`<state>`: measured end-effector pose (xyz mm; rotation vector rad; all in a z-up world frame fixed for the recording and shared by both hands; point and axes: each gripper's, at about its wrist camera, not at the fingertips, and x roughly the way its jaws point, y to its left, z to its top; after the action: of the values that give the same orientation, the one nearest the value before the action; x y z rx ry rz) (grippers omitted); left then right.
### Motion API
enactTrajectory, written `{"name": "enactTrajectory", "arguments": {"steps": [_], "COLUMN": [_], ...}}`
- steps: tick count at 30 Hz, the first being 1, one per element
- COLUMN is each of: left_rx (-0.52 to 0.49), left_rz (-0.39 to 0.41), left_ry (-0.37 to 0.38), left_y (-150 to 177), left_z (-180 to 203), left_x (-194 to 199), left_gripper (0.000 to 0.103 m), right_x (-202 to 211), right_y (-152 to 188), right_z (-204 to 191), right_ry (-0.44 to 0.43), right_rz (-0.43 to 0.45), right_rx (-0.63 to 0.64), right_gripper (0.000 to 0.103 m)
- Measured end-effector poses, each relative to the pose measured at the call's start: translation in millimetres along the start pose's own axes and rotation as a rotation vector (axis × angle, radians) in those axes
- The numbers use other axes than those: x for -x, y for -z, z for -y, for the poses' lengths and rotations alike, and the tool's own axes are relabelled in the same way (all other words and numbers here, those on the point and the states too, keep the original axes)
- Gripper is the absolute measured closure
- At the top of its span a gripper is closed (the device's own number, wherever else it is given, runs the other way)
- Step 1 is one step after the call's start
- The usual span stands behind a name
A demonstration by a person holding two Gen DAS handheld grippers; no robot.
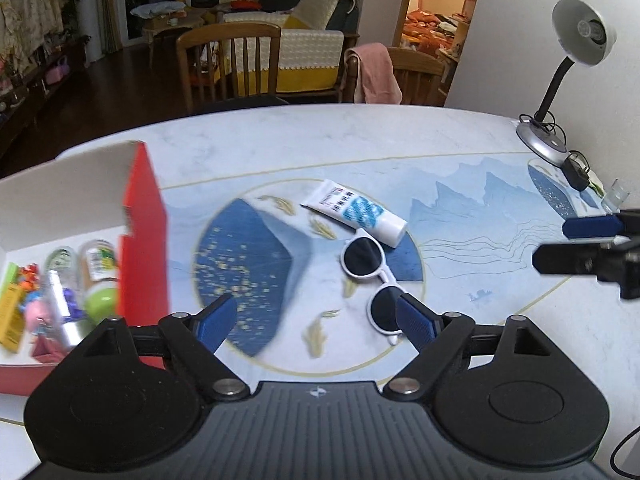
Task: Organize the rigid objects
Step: 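Withdraw both tools from the box toward the sunglasses and tube, then grasp the white ointment tube with the right gripper while the left gripper grasps the white sunglasses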
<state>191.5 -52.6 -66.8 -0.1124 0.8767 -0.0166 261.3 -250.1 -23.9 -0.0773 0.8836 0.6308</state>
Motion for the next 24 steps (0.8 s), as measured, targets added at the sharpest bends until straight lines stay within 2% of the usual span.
{"name": "enactTrajectory", "arguments": {"steps": [1, 2, 3, 12, 24], "left_rx": [0.0, 0.0, -0.001, 0.036, 0.001], "left_rz": [-0.004, -0.005, -0.003, -0.035, -0.035], "left_ry": [0.001, 0.003, 0.005, 0.06, 0.086], "left_y": [1, 2, 3, 13, 18], "left_z": [4, 8, 12, 33, 50], "left_x": [-5, -11, -15, -55, -89], "left_gripper": [0.009, 0.002, 0.0, 0.0, 0.0], "right_x": [-3, -6, -9, -52, -128], "right_y": [-2, -5, -7, -28, -63], "right_z": [5, 10, 15, 34, 24], "right_ry": [0.003, 0.007, 0.009, 0.001, -0.035], "right_rz": [-0.003, -0.006, -0.009, -0.052, -0.128], "right_rx": [-0.003, -0.006, -0.007, 0.002, 0.038], "right_gripper": [0.008, 0.008, 0.008, 0.008, 0.016]}}
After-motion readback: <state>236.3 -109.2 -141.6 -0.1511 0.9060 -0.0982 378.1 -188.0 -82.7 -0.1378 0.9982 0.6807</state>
